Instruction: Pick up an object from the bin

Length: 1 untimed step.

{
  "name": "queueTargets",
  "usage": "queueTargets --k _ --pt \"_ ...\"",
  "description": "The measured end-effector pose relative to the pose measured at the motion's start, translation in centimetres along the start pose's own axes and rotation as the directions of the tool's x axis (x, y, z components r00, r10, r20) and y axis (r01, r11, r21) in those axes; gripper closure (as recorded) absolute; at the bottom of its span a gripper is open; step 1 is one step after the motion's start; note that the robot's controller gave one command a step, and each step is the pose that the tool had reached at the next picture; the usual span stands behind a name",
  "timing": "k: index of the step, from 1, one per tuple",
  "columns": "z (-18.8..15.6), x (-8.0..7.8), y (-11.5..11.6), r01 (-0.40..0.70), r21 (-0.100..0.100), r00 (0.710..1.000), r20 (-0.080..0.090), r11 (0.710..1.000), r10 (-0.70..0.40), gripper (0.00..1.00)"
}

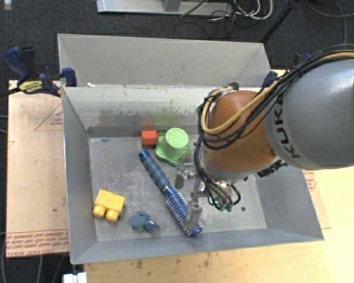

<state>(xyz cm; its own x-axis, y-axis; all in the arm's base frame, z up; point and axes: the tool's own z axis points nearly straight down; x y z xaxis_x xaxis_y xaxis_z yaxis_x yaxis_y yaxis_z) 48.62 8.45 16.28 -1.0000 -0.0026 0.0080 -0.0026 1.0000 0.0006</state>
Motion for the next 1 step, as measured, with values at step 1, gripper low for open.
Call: queueTargets --k 1 --pt "9.58 0.03 2.73 -0.019 -0.003 1.000 0.013 1.000 0.019 0.00"
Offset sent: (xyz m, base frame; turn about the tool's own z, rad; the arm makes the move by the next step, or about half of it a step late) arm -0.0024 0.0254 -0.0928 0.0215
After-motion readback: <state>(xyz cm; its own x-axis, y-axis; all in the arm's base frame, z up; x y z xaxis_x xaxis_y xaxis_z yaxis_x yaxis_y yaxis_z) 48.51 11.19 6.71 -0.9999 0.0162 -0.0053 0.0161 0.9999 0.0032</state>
